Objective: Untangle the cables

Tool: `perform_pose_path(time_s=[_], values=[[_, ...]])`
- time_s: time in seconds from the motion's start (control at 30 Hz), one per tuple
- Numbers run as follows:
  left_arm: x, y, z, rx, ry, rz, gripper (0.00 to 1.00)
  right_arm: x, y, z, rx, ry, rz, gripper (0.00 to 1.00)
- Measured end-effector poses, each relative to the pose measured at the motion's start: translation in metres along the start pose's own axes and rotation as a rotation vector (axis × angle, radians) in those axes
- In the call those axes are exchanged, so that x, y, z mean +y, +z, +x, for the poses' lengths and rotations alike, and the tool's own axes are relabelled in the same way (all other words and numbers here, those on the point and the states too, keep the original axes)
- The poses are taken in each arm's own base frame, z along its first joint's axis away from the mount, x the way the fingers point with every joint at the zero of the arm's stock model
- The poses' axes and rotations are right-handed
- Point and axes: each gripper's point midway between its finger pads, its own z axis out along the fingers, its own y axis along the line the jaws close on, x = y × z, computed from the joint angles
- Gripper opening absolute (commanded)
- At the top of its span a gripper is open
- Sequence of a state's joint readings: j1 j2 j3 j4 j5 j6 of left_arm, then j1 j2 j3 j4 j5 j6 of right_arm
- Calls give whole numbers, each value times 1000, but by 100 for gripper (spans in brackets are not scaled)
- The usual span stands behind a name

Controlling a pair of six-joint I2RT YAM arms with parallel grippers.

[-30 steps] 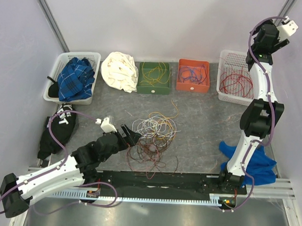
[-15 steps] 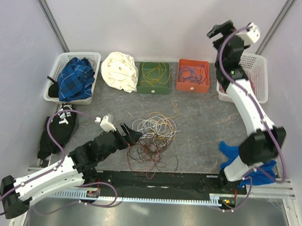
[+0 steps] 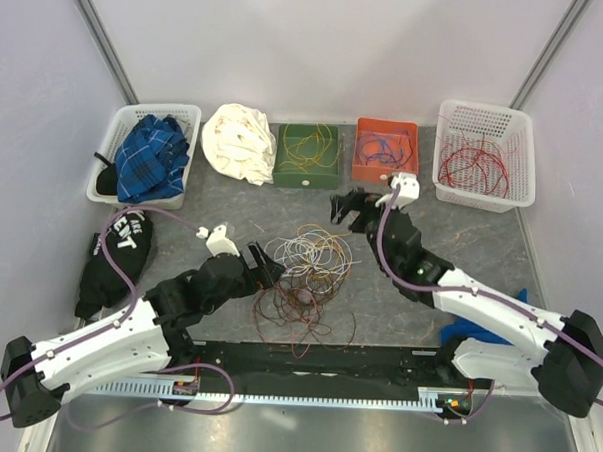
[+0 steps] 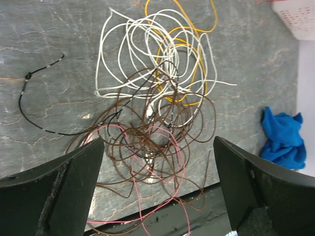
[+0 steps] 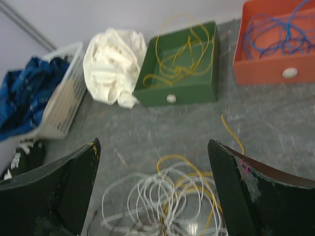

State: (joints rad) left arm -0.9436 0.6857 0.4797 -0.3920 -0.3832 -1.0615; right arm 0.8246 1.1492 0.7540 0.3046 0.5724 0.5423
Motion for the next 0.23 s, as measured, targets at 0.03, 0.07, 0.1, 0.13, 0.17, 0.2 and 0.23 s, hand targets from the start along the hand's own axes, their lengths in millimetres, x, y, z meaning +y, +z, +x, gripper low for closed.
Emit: perform_pose_path(time_s=[0.03, 0.07, 0.1, 0.13, 0.17, 0.2, 0.23], values=[[1, 1, 1, 3, 3, -8, 100, 0, -9, 9, 22, -14, -8, 98], [3, 2, 2, 8, 8, -17, 100, 2, -18, 17, 39, -26, -23, 98], [4, 2, 3, 12, 12, -26, 100, 5, -28, 25, 57, -39, -42, 98], [7, 3, 5, 17, 17, -37, 100, 10, -38, 31, 73, -50, -68, 98], [9, 4, 6, 23, 28, -48, 100, 13, -49, 34, 83, -63, -92, 98], [11, 4, 7, 28, 42, -55, 100, 19, -56, 38, 97, -70, -117, 98], [11, 5, 7, 32, 55, -59, 100, 23, -64, 41, 107, -84, -142, 98]])
